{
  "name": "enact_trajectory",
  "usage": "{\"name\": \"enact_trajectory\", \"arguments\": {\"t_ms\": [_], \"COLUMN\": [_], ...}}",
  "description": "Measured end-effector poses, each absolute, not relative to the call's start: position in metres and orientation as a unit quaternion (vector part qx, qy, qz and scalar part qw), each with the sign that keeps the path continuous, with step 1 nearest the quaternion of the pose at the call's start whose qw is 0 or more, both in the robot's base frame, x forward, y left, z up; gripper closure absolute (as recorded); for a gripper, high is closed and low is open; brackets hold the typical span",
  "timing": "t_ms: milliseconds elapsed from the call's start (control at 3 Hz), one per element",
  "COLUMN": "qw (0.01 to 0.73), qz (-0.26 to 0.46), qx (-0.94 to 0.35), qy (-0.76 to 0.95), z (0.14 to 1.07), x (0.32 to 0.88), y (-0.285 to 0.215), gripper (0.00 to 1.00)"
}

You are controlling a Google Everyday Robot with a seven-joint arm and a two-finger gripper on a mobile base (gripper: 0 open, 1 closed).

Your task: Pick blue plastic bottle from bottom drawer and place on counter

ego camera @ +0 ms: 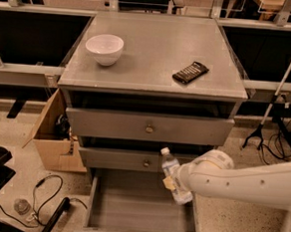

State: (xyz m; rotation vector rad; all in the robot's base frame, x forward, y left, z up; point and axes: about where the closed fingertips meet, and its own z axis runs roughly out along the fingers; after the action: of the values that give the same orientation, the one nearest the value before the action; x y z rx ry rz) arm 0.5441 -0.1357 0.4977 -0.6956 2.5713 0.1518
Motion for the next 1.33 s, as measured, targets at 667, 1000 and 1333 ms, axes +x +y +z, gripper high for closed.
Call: {"name": "enact_trajectory", "arguments": {"t_ms": [667, 1000, 1333], "qw": [0.327, 0.37, 0.443], "qz": [0.036, 0.033, 0.043], "qx": [-0.216, -0.187, -0.165], "qy": [0.919, 0.909, 0.88], "z": [0.642, 0.706, 0.79], "x": [0.531, 0.548, 0.586], "y": [-0.155, -0.171, -0.184], "gripper": [1.0, 1.0, 1.0]}}
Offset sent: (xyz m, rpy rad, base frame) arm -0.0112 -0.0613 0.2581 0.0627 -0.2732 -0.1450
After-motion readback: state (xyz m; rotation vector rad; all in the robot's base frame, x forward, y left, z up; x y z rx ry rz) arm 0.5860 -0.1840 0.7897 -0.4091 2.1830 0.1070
